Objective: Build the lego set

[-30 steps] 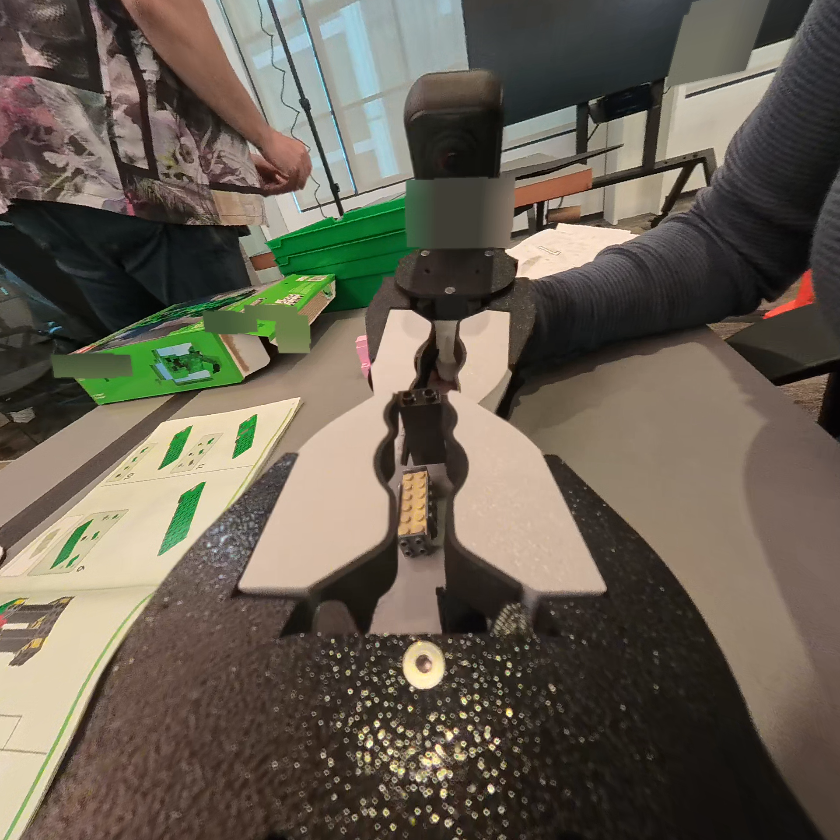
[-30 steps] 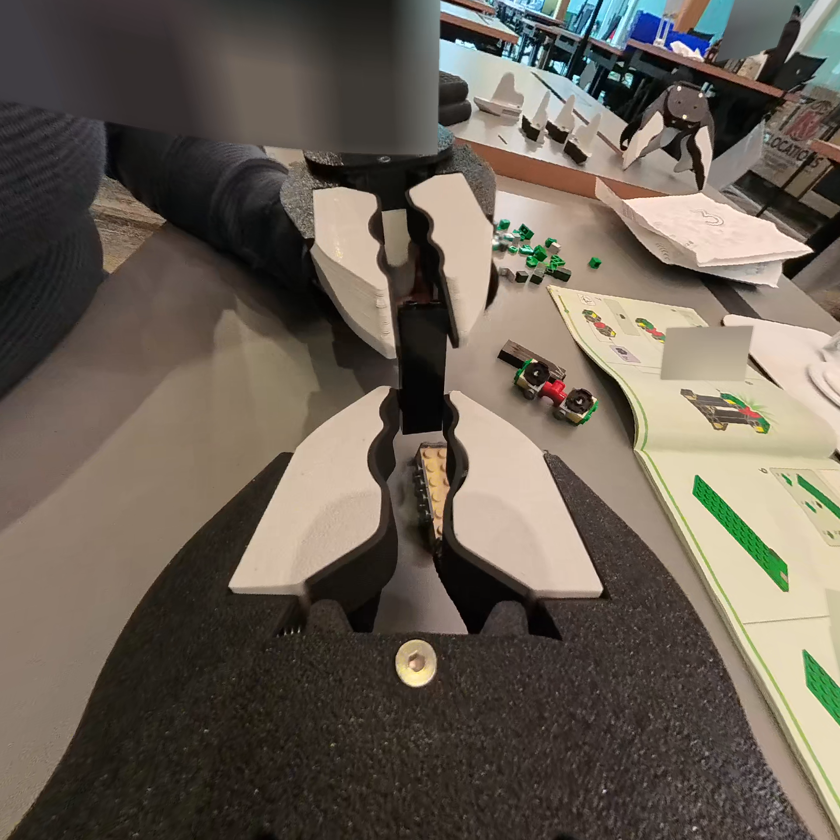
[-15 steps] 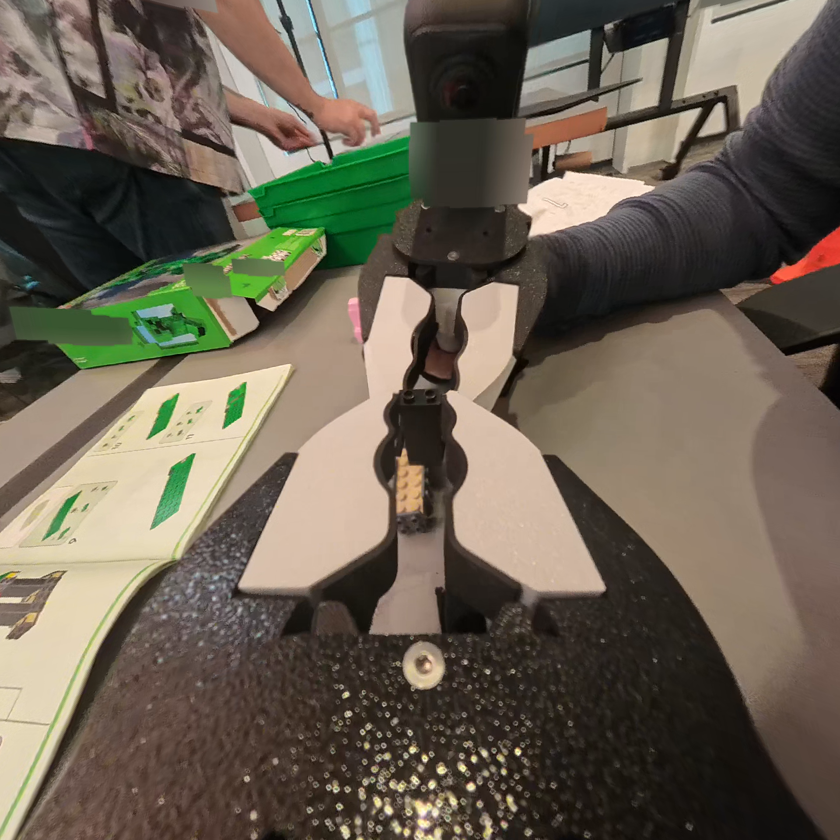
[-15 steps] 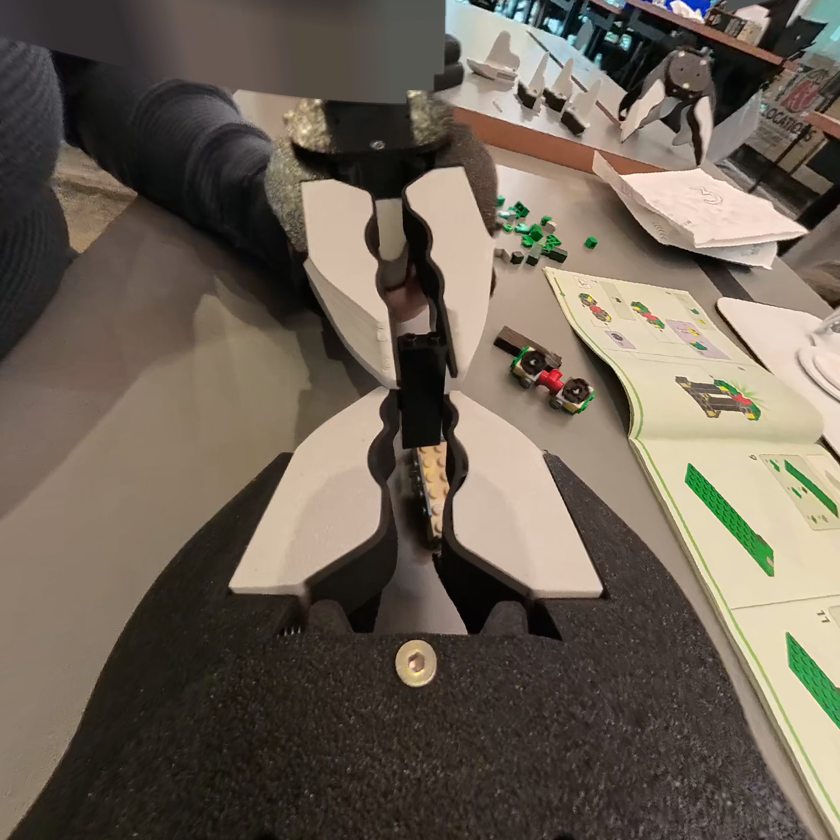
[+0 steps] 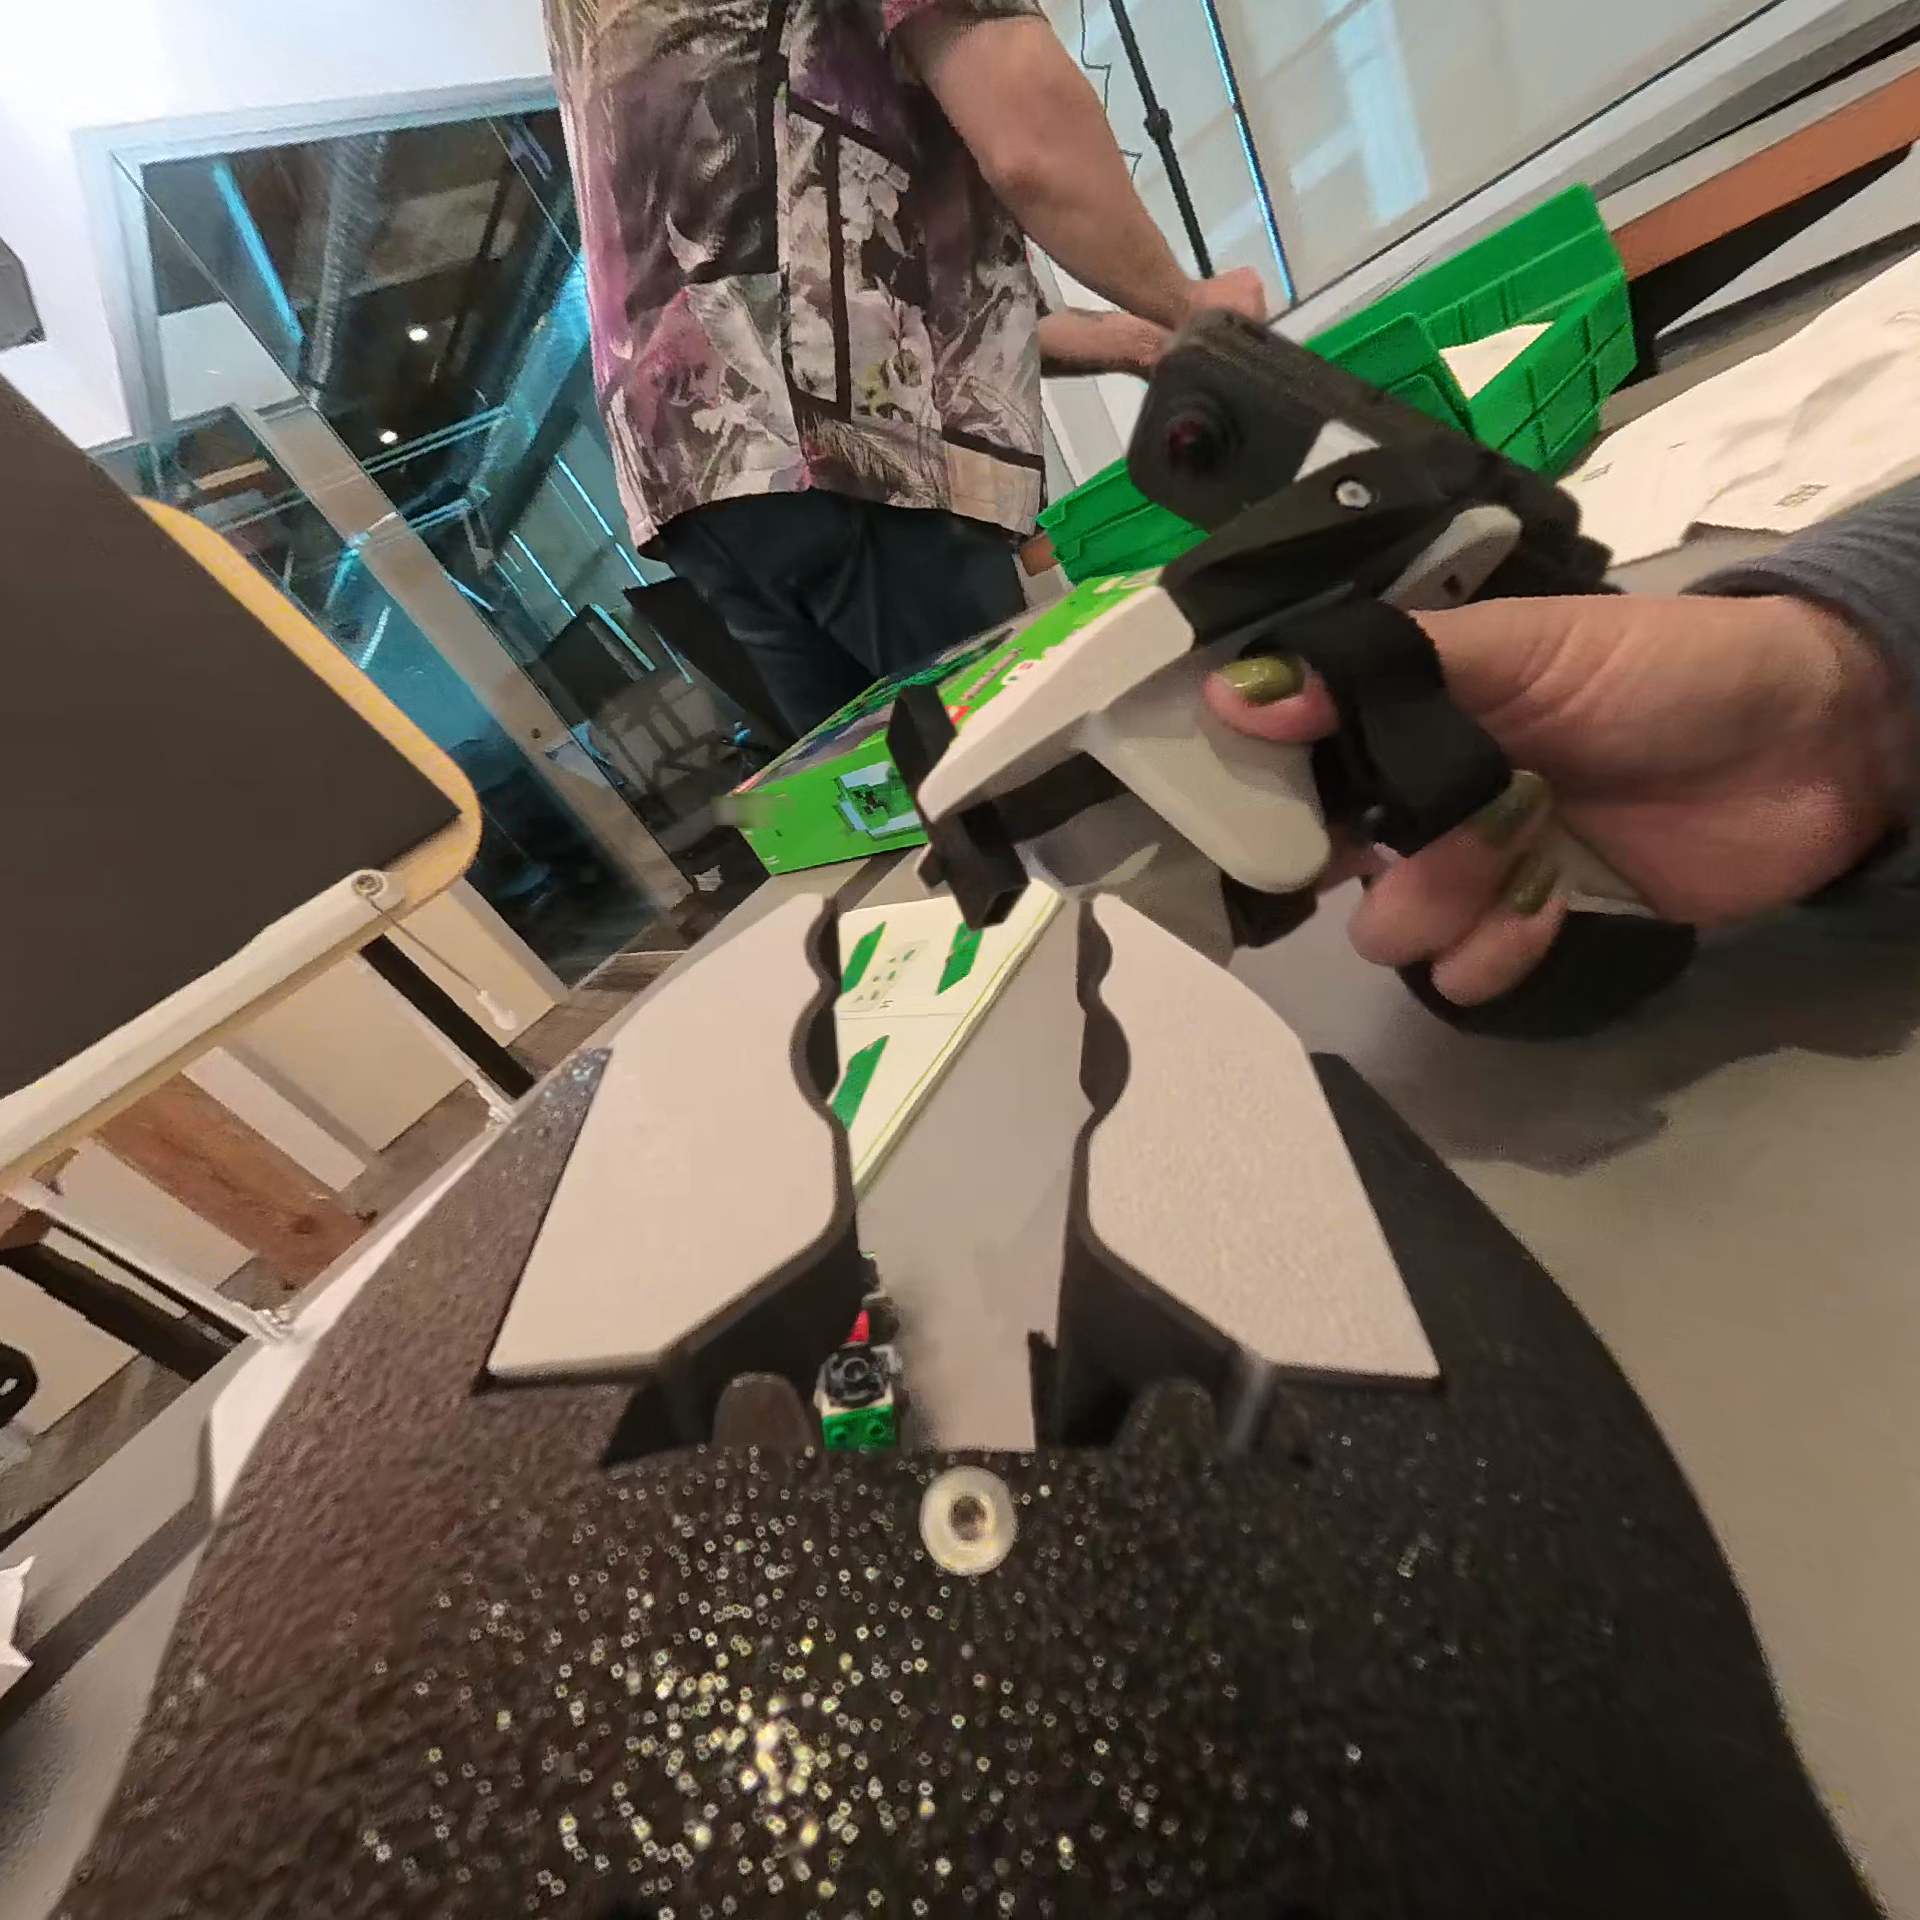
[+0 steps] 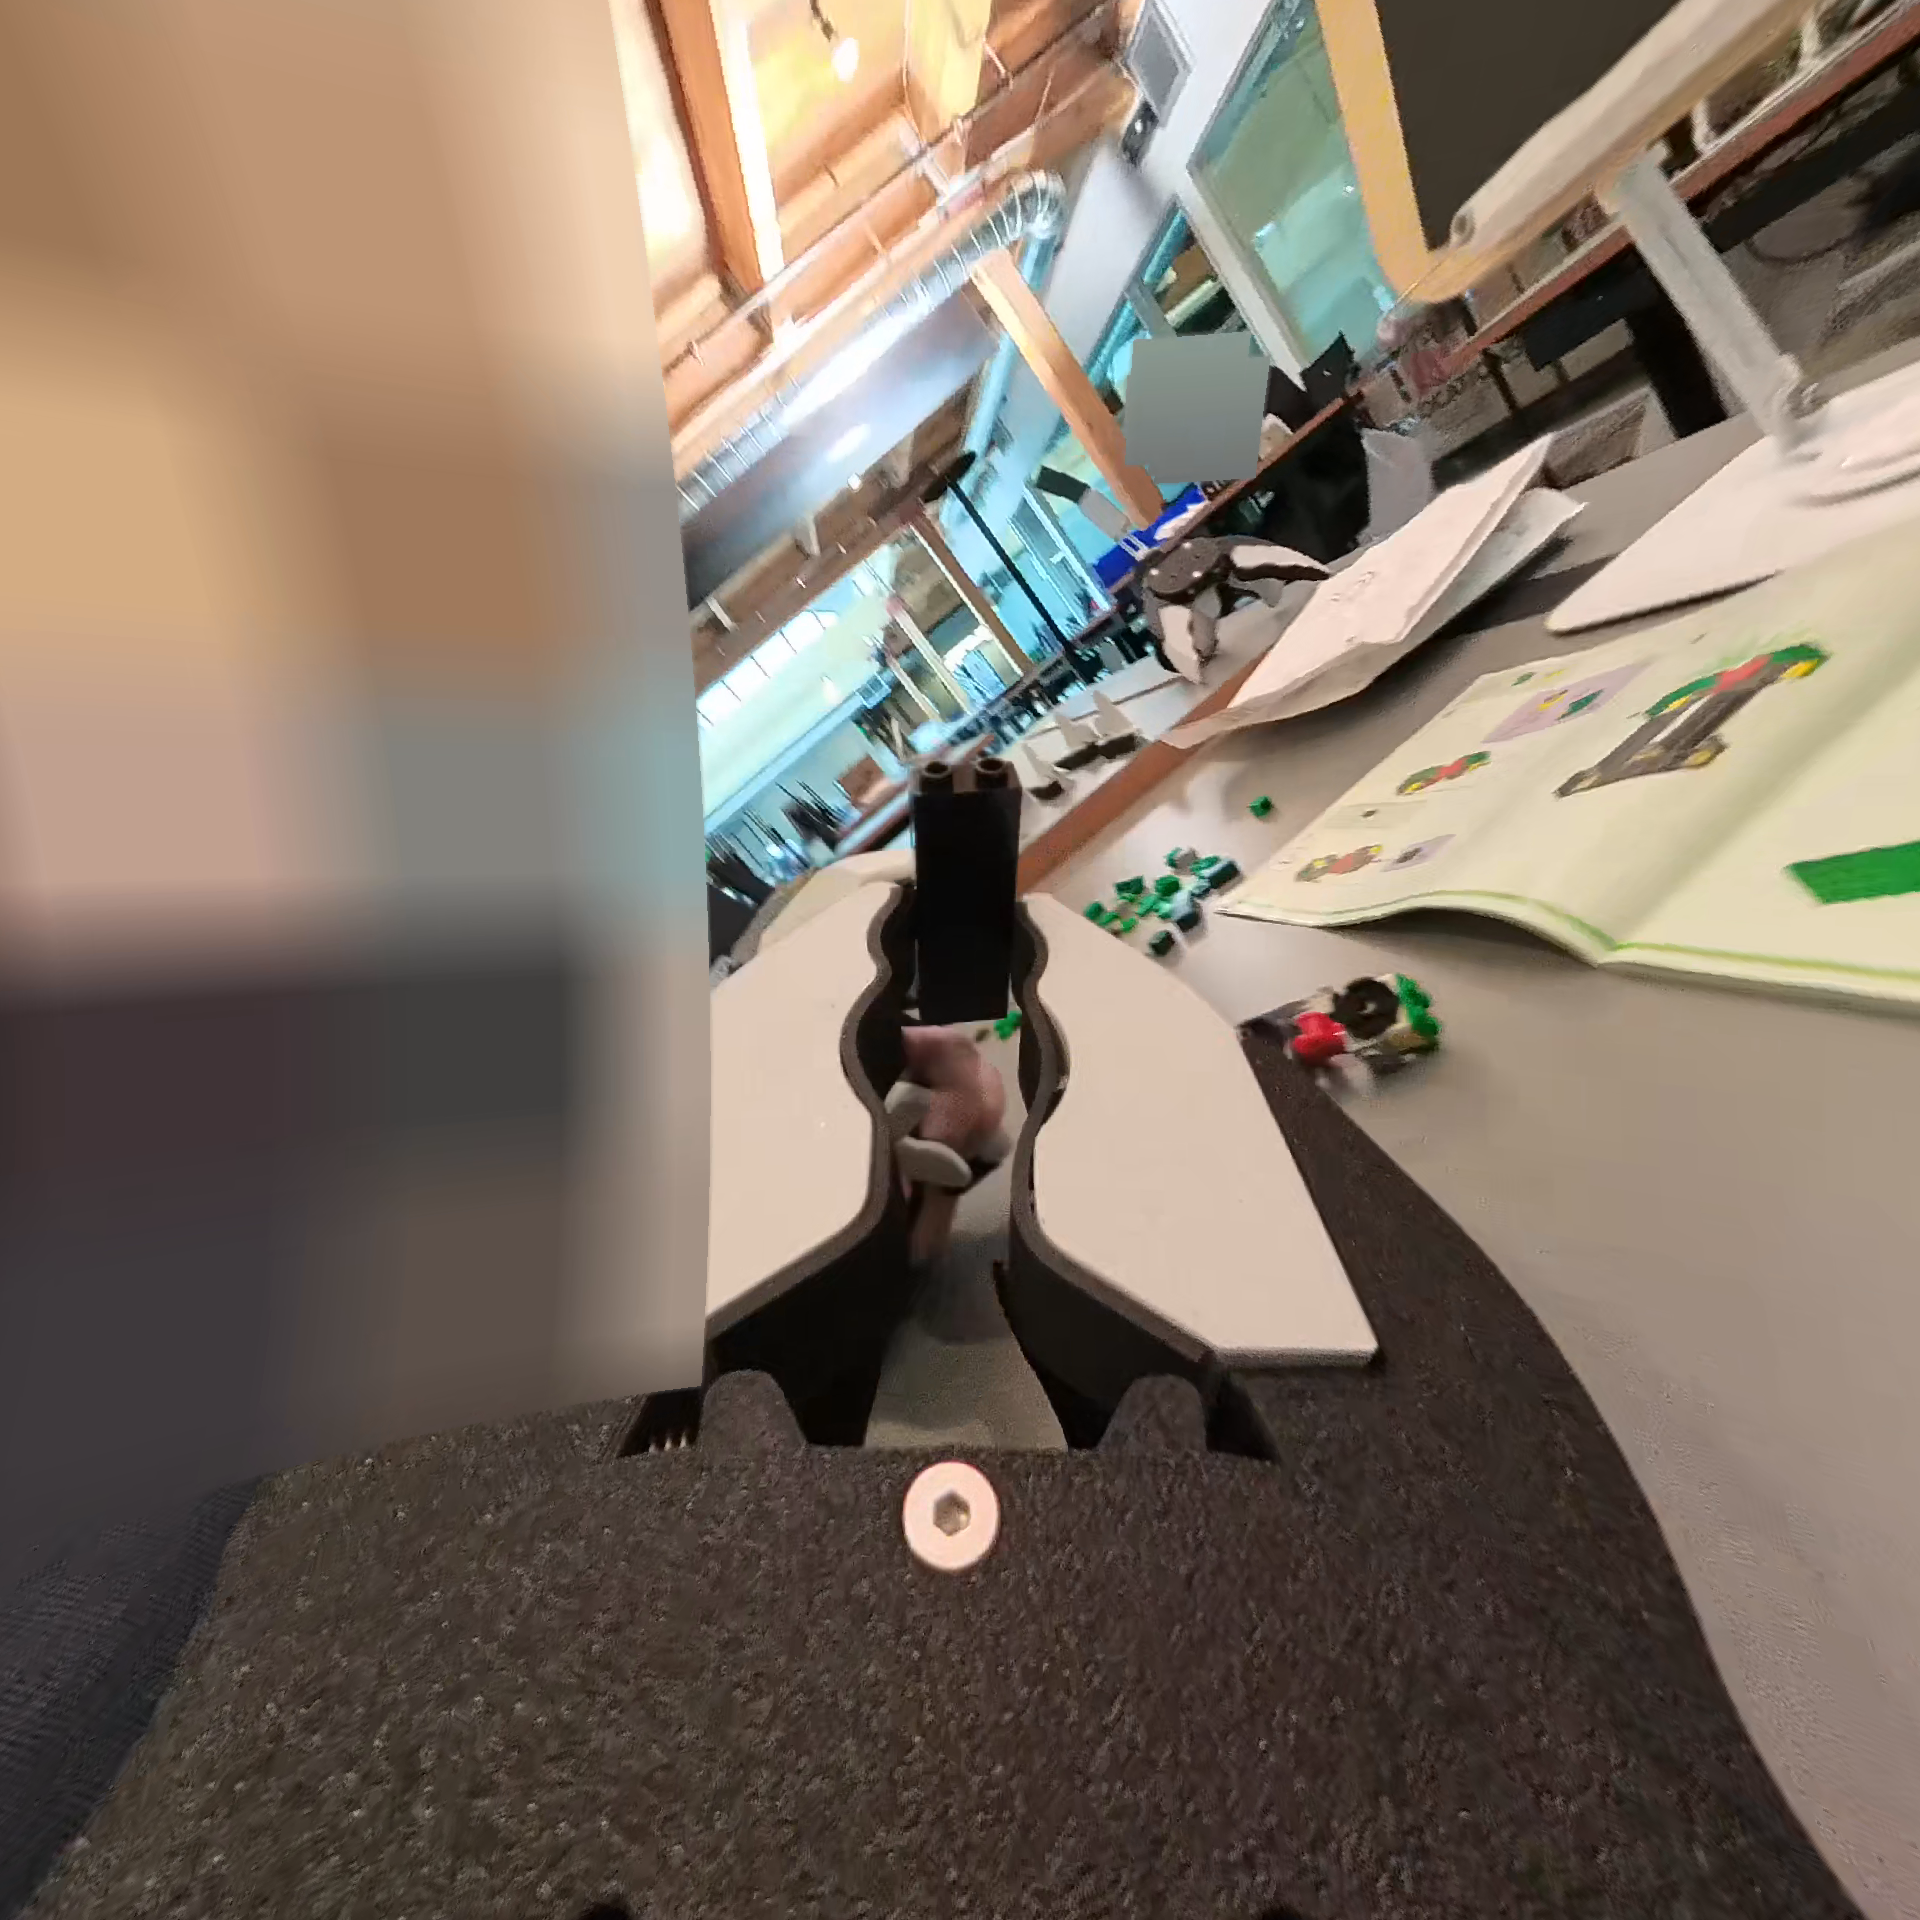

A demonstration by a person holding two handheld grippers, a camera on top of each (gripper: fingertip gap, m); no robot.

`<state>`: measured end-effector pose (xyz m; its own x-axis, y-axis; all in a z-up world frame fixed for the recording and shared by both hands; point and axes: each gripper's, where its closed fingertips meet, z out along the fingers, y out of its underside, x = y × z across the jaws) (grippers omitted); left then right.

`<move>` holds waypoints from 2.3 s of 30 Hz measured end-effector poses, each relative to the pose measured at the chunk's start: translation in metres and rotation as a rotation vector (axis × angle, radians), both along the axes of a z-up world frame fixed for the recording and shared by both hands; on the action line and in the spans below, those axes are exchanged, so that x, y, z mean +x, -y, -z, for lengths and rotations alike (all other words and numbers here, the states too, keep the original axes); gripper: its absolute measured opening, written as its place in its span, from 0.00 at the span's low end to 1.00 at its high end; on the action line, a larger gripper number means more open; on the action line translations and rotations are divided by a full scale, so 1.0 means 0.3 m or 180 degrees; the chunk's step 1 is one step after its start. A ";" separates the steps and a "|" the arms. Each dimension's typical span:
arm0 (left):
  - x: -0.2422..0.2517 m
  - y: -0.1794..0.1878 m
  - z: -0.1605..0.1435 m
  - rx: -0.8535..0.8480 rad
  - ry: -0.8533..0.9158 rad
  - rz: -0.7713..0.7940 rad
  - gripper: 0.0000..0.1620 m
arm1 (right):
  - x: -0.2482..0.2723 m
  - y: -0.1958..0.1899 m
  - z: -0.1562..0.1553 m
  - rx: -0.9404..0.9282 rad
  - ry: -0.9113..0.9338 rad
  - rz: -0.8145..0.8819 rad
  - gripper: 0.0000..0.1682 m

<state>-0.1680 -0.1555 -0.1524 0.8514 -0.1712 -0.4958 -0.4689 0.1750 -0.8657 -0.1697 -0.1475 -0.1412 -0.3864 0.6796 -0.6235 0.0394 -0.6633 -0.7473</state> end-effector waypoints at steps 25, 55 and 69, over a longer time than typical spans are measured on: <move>-0.004 0.020 -0.008 0.0228 -0.0318 -0.0008 0.05 | 0.014 0.057 -0.015 -0.0440 -0.0297 -0.0334 0.11; 0.041 0.005 0.134 -0.0952 -0.0033 0.0508 0.05 | 0.085 -0.016 0.141 0.3246 0.0283 -0.0029 0.19; 0.028 0.009 0.043 -0.0198 -0.0454 -0.0007 0.05 | 0.025 0.016 0.061 0.0109 0.0383 -0.0429 0.18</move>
<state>-0.1597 -0.1584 -0.1652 0.7735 -0.2036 -0.6003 -0.5883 0.1219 -0.7994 -0.1623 -0.1523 -0.1594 -0.3994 0.6484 -0.6481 0.2166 -0.6202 -0.7540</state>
